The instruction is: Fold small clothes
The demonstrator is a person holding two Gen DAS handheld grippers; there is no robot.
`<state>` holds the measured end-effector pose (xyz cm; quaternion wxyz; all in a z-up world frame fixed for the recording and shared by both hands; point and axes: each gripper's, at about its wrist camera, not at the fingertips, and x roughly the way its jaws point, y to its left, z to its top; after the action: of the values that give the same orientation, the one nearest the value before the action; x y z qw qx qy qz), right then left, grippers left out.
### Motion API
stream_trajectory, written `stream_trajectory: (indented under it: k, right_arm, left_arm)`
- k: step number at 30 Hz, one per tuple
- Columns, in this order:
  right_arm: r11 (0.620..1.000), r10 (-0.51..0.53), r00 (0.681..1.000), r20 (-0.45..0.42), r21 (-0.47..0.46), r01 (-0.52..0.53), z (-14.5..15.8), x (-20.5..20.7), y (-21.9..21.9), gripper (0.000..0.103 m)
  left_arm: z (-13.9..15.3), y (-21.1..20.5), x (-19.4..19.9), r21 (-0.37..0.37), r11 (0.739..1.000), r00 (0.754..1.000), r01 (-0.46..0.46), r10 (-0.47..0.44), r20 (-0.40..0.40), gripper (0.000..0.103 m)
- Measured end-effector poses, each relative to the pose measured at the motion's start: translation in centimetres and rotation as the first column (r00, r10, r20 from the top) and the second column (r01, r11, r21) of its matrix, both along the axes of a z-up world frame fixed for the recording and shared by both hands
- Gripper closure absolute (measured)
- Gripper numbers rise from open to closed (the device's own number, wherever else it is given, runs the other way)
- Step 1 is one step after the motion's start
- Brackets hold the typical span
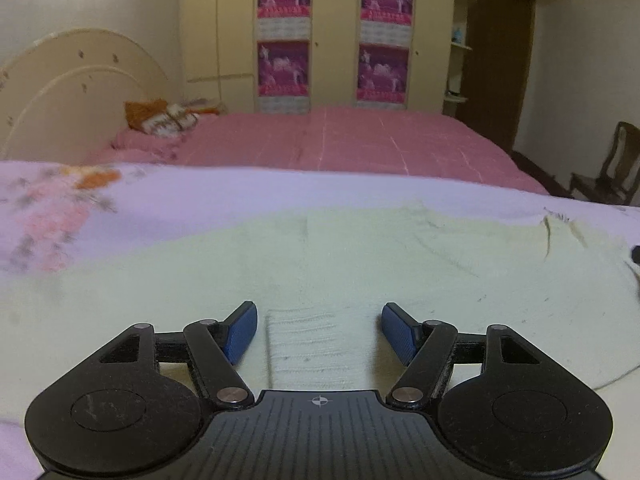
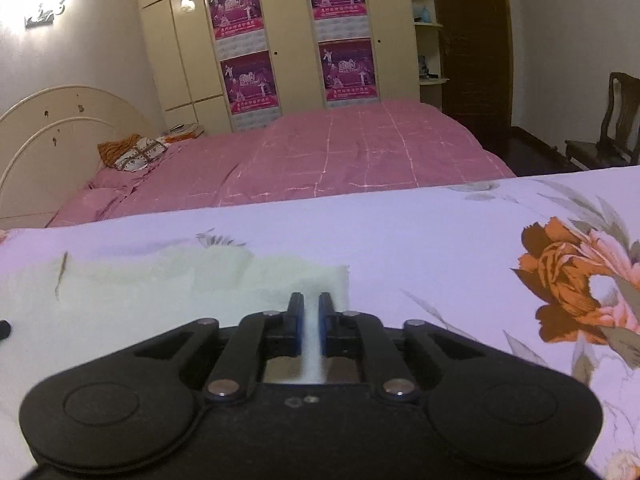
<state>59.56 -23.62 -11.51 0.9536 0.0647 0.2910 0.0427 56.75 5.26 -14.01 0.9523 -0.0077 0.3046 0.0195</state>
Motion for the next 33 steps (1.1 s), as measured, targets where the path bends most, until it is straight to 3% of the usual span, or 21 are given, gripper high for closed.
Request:
stream_trajectory:
  k: [2, 5, 8, 10, 12, 15, 19, 21, 22, 26, 28, 30, 33]
  right_arm:
    - [1.000, 0.022, 0.999, 0.025, 0.012, -0.022, 0.9, -2.6, 0.2, 0.081]
    - [0.997, 0.074, 0.996, 0.051, 0.006, -0.074, 1.4, -5.8, 1.1, 0.082]
    - [0.996, 0.087, 0.996, 0.018, -0.014, -0.087, 0.3, -7.6, 2.4, 0.082]
    - [0.998, 0.060, 0.997, -0.044, -0.034, -0.061, -0.7, -7.5, 2.7, 0.085]
    - [0.999, 0.031, 0.998, -0.049, -0.032, -0.033, -0.9, -7.6, 2.4, 0.086]
    - [1.000, 0.018, 1.000, -0.004, 0.008, -0.018, 1.2, -9.0, 2.0, 0.081]
    - [0.999, 0.023, 1.000, 0.015, 0.039, -0.024, 2.4, -11.1, 1.6, 0.080]
    - [0.998, 0.023, 1.000, 0.009, 0.066, -0.024, 2.7, -11.8, 1.4, 0.081]
    - [0.997, 0.025, 1.000, 0.005, 0.073, -0.025, 2.7, -12.1, 1.4, 0.081]
    - [0.995, 0.043, 0.999, -0.019, 0.089, -0.041, 2.5, -12.7, 2.3, 0.081]
    - [0.994, 0.050, 0.998, -0.029, 0.098, -0.047, 2.3, -13.1, 3.1, 0.081]
    - [0.993, 0.050, 0.998, -0.036, 0.111, -0.046, 2.2, -13.2, 3.6, 0.081]
    - [0.987, -0.002, 0.999, -0.047, 0.160, 0.010, 2.2, -11.9, 3.0, 0.081]
  left_arm:
    - [0.8, -0.4, -2.1, -0.030, 1.000, 0.999, 0.009, -0.008, 0.043, 0.034]
    - [0.7, -2.3, -3.9, -0.036, 0.998, 0.998, 0.058, -0.057, 0.034, 0.034]
    - [-0.7, -4.1, -4.1, -0.005, 0.997, 0.997, 0.073, -0.074, -0.039, 0.034]
    - [-1.0, -4.0, -4.4, 0.006, 0.997, 0.997, 0.072, -0.072, -0.025, 0.030]
    - [-0.1, -3.1, -4.9, -0.001, 0.999, 0.999, 0.037, -0.037, -0.023, 0.030]
    - [1.3, 0.4, -7.8, -0.045, 0.999, 0.998, -0.027, 0.029, 0.048, 0.030]
    - [0.5, 8.9, -11.2, -0.169, 0.966, 0.980, -0.193, 0.198, 0.013, 0.030]
    - [-0.2, 14.0, -13.2, -0.252, 0.916, 0.948, -0.313, 0.318, -0.020, 0.030]
    - [-0.6, 16.9, -14.1, -0.311, 0.876, 0.926, -0.368, 0.376, -0.037, 0.030]
    - [-1.5, 26.1, -18.0, -0.530, 0.679, 0.820, -0.508, 0.569, -0.056, 0.032]
    - [-1.9, 28.8, -18.6, -0.586, 0.621, 0.793, -0.521, 0.605, -0.064, 0.032]
    - [-2.4, 31.1, -18.8, -0.637, 0.566, 0.772, -0.522, 0.632, -0.071, 0.042]
    - [-3.3, 33.0, -18.2, -0.674, 0.525, 0.757, -0.519, 0.648, -0.078, 0.050]
